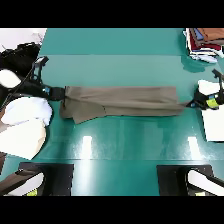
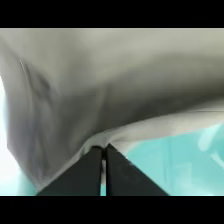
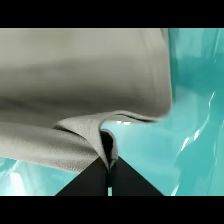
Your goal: Fold the shirts.
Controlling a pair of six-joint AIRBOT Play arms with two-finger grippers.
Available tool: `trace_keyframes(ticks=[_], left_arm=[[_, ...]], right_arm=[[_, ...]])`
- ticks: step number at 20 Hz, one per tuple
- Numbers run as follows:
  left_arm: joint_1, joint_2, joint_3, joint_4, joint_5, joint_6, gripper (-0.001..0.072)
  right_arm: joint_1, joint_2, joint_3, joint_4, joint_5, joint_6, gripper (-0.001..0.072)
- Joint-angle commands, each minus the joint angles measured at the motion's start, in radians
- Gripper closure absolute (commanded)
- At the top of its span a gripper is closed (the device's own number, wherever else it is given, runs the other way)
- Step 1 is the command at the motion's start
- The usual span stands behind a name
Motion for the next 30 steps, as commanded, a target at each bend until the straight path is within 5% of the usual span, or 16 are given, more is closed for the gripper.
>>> trace_keyframes(ticks=[1,8,9,10,11,15,16,17,18,19,27,30], left_arm=[[0.001,-0.179,0.129,0.008,0.093,0.044,0.0679],[0.001,-0.375,0.220,0.008,0.250,0.019,0.0677],[0.001,-0.377,0.220,0.008,0.262,0.002,0.0522],[0.001,-0.377,0.222,0.008,0.273,-0.013,0.0168],[0.001,-0.377,0.230,0.008,0.263,-0.031,0.0009],[0.001,-0.365,0.310,0.002,0.122,-0.029,0.0044],[0.001,-0.365,0.322,-0.015,0.090,-0.029,0.0186],[0.000,-0.366,0.322,-0.033,0.072,-0.024,0.0456],[-0.005,-0.369,0.322,-0.060,0.067,-0.010,0.0668],[-0.015,-0.370,0.322,-0.072,0.074,-0.012,0.0678],[-0.166,-0.391,0.322,-0.117,0.206,-0.031,0.0678],[-0.212,-0.436,0.323,-0.164,0.214,-0.031,0.0679]], right_arm=[[0.056,-0.158,0.172,0.000,-0.031,0.021,0.0700],[0.092,-0.432,0.419,0.019,-0.025,0.023,0.0698],[0.092,-0.457,0.440,0.053,-0.023,0.021,0.0690],[0.084,-0.476,0.458,0.091,-0.027,0.002,0.0548],[0.071,-0.489,0.471,0.133,-0.028,-0.013,0.0366],[-0.010,-0.491,0.472,0.175,0.046,-0.077,0.0345],[-0.038,-0.491,0.460,0.175,0.070,-0.086,0.0344],[-0.068,-0.492,0.441,0.175,0.082,-0.086,0.0329],[-0.095,-0.492,0.413,0.177,0.082,-0.086,0.0232],[-0.114,-0.492,0.382,0.176,0.074,-0.087,0.0179],[-0.080,-0.525,0.216,0.263,-0.034,-0.162,0.0211],[-0.009,-0.583,0.299,0.261,0.019,-0.162,0.0341]])
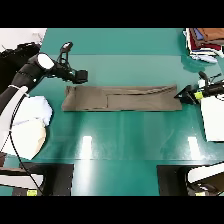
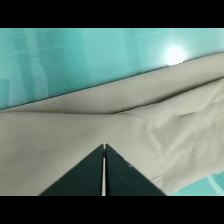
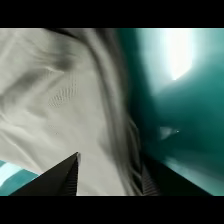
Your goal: Fold the shirts.
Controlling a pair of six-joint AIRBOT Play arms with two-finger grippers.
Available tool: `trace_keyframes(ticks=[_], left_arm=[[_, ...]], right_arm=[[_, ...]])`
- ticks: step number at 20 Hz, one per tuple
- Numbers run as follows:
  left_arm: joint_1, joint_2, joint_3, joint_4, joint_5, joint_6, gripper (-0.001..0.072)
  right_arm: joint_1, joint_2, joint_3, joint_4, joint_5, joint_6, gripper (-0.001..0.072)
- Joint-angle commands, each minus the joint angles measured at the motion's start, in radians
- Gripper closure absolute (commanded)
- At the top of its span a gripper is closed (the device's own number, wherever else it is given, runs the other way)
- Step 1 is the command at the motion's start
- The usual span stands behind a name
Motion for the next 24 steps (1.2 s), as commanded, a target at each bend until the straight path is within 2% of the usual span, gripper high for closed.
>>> trace_keyframes(ticks=[1,2,8,13,15,24], left_arm=[[-0.062,-0.052,0.007,-0.051,0.032,-0.006,0.0678],[-0.084,-0.076,0.015,-0.059,0.042,-0.006,0.0679],[-0.224,-0.266,0.169,-0.095,0.048,-0.003,0.0679],[-0.304,-0.386,0.284,-0.123,0.029,-0.003,0.0679],[-0.316,-0.406,0.293,-0.140,0.029,-0.003,0.0679],[-0.303,-0.407,0.293,-0.138,0.014,-0.004,0.0679]], right_arm=[[0.070,-0.048,0.066,0.004,0.037,-0.007,0.0561],[0.085,-0.044,0.092,0.004,0.038,-0.007,0.0700],[0.182,0.104,0.246,0.013,0.049,0.037,0.0700],[0.299,0.166,0.423,0.208,0.056,0.042,0.0700],[0.352,0.166,0.477,0.247,0.057,0.051,0.0700],[0.524,0.166,0.583,0.249,0.023,0.049,0.0700]])
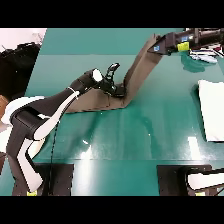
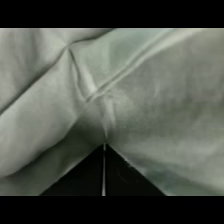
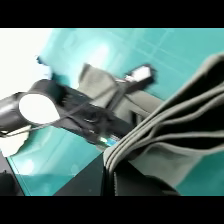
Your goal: Fold the shirts.
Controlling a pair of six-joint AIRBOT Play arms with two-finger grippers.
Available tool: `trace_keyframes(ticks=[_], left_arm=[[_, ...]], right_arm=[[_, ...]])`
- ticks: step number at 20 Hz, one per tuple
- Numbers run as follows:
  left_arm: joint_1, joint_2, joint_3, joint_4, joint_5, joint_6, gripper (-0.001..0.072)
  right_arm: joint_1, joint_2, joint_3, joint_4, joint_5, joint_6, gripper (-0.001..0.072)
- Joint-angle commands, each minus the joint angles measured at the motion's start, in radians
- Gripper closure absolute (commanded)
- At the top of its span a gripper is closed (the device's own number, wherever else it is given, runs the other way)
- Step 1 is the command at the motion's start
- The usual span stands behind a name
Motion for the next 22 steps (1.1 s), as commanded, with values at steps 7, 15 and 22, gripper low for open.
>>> trace_keyframes(ticks=[7,15,22], left_arm=[[0.261,0.265,0.008,0.160,-0.092,0.000,0.0679],[0.608,0.575,0.008,0.265,-0.256,0.042,0.0679],[0.643,0.588,0.007,0.271,-0.319,0.042,0.0679]], right_arm=[[0.219,-0.042,0.021,0.121,-0.110,-0.068,0.0699],[0.605,-0.355,0.130,0.248,-0.419,-0.265,0.0138],[0.447,-0.248,-0.079,-0.031,-0.280,-0.111,0.0189]])
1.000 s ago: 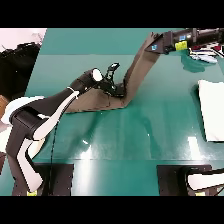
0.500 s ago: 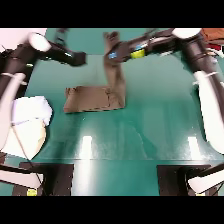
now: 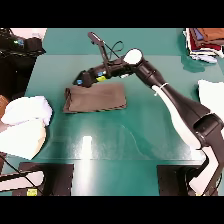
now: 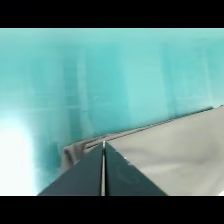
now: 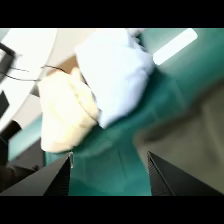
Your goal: Fold the shirts.
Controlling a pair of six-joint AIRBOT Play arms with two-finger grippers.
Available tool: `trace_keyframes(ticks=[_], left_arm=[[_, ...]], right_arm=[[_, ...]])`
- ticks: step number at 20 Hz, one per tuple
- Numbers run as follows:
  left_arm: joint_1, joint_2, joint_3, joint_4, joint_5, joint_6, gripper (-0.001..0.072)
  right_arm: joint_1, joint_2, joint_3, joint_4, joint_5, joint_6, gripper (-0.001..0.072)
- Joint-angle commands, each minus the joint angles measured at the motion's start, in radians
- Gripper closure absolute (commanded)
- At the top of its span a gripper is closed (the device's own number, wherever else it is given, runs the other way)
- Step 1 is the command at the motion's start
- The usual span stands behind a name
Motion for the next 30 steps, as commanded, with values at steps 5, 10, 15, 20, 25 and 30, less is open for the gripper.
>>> trace_keyframes(ticks=[5,10,15,20,25,30], left_arm=[[0.014,0.010,0.000,-0.006,-0.028,0.003,0.0678],[-0.005,0.004,-0.002,-0.017,-0.021,0.003,0.0678],[-0.011,0.002,-0.002,-0.034,-0.018,0.003,0.0678],[-0.012,0.002,-0.002,-0.047,-0.045,0.003,0.0679],[-0.076,0.002,-0.002,-0.096,-0.031,0.004,0.0680],[-0.232,0.002,-0.002,-0.088,-0.019,0.014,0.0679]], right_arm=[[-0.306,0.170,-0.408,-0.271,0.064,0.191,0.0162],[-0.396,0.167,-0.589,-0.151,-0.052,0.204,0.0034],[-0.326,0.031,-0.507,-0.080,-0.021,0.203,0.0060],[-0.229,-0.126,-0.302,0.011,-0.003,0.203,0.0330],[-0.219,-0.136,-0.158,-0.040,0.013,0.183,0.0699],[-0.381,0.022,-0.126,-0.218,0.034,0.235,0.0699]])
